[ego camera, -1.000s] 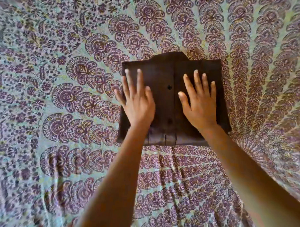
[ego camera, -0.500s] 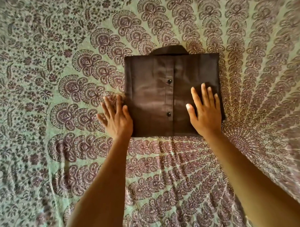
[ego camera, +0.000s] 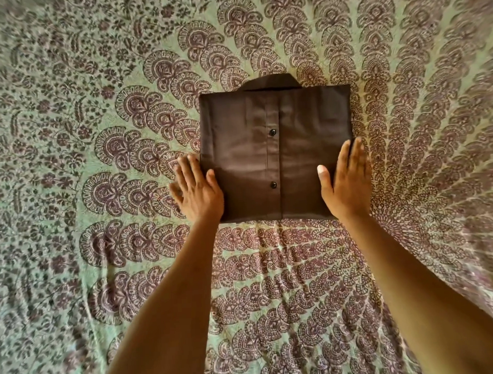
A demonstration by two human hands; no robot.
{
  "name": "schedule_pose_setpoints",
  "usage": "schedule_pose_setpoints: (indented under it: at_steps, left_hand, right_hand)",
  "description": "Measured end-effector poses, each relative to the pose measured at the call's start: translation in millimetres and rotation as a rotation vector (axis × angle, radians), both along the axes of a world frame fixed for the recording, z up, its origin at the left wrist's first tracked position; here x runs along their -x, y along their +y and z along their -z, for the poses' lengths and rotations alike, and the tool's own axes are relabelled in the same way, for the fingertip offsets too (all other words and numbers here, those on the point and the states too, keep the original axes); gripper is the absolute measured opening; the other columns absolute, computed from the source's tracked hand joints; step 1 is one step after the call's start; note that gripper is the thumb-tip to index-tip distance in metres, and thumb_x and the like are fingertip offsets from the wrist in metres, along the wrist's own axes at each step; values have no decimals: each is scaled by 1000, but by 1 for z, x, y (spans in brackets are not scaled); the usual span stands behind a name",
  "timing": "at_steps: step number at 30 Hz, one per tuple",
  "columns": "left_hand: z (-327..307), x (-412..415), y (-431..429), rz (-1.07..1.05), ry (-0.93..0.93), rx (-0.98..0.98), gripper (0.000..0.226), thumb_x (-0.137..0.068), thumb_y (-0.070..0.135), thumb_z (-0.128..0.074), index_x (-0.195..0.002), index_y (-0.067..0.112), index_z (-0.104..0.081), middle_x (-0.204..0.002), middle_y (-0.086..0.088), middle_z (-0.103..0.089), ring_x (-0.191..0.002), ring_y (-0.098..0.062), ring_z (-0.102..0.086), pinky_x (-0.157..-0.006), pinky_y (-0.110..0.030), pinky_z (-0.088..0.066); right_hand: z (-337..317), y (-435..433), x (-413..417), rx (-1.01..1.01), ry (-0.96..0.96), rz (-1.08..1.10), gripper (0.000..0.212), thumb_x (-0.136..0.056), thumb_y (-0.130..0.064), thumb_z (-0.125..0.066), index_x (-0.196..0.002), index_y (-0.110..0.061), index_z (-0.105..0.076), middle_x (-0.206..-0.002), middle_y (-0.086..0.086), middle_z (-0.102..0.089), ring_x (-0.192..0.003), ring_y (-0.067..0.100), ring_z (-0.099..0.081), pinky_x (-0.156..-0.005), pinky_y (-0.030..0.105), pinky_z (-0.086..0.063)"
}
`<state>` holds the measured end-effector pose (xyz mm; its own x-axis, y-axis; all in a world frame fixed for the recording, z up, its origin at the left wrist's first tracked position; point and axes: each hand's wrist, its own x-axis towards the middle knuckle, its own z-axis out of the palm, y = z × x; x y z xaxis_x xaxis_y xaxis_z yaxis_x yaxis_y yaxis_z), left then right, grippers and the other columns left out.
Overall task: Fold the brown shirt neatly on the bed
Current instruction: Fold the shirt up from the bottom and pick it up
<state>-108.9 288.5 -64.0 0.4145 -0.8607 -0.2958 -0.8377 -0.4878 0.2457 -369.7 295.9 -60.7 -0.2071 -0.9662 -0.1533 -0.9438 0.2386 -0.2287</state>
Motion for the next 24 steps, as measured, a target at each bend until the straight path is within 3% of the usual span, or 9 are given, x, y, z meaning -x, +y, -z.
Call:
schedule_pose_setpoints:
  at_steps: [4, 7, 10, 13, 16, 19, 22, 24]
  left_hand:
    - [-14, 1, -6, -147, 25, 37, 58, -100, 42, -17, -150, 17, 1, -158, -4, 8, -146, -19, 7, -117, -44, 3]
    - [-25, 13, -22, -222, 107, 52, 60, -98, 44, -31, -148, 15, -17, -157, -12, -7, -143, -31, -8, -114, -48, -11]
    - [-32, 20, -39, -280, 156, 17, 54, -92, 38, -49, -136, 9, -35, -144, -20, -25, -129, -38, -32, -103, -48, -30]
    - [-40, 5, -57, -396, 376, -22, 47, -84, 25, -66, -122, 8, -45, -127, -16, -48, -106, -32, -56, -90, -41, -49]
    - [-42, -14, -65, -428, 627, -136, 27, -75, 17, -76, -97, 8, -62, -104, -11, -66, -87, -25, -64, -82, -34, -52]
    - [-51, -15, -59, -427, 883, -81, 22, -80, 8, -68, -102, 10, -62, -90, -10, -68, -69, -16, -67, -63, -25, -56]
    - [-53, -17, -46, -445, 1035, -83, 25, -84, 9, -63, -107, 14, -58, -91, -7, -67, -76, -19, -65, -56, -24, -57]
    - [-49, -22, -37, -415, 986, -119, 29, -82, 8, -64, -109, 17, -58, -103, -11, -68, -87, -24, -65, -71, -33, -58]
  right_hand:
    - [-8, -3, -8, 56, 14, 35, 72, -93, -51, -15, -147, -3, -13, -154, 22, -10, -143, 33, -10, -117, 44, -6]
    - [-5, -3, -16, 15, 21, -116, 70, -92, -49, -11, -147, -7, -14, -155, 14, -12, -144, 26, -10, -116, 41, -4]
    - [-1, -7, -19, -16, 24, -106, 73, -89, -50, -10, -146, -5, -20, -154, 15, -17, -143, 27, -14, -116, 43, -6]
    - [-5, -9, -22, -32, 15, -88, 75, -87, -49, -11, -145, -4, -23, -154, 16, -19, -143, 28, -16, -115, 43, -6]
    - [-7, -10, -23, -32, 11, -88, 75, -86, -48, -12, -144, -2, -25, -153, 17, -21, -142, 29, -18, -115, 43, -7]
    - [-9, -12, -25, -41, 0, -72, 69, -90, -45, -20, -144, -2, -24, -153, 17, -19, -143, 28, -15, -115, 44, -5]
    - [-20, -17, -30, -41, -83, -49, 58, -95, -34, -39, -144, -4, -27, -154, 16, -19, -144, 28, -13, -116, 42, -6]
    - [-35, -21, -42, 6, -246, -95, 51, -95, -28, -46, -140, -5, -37, -150, 15, -29, -142, 27, -20, -116, 39, -16]
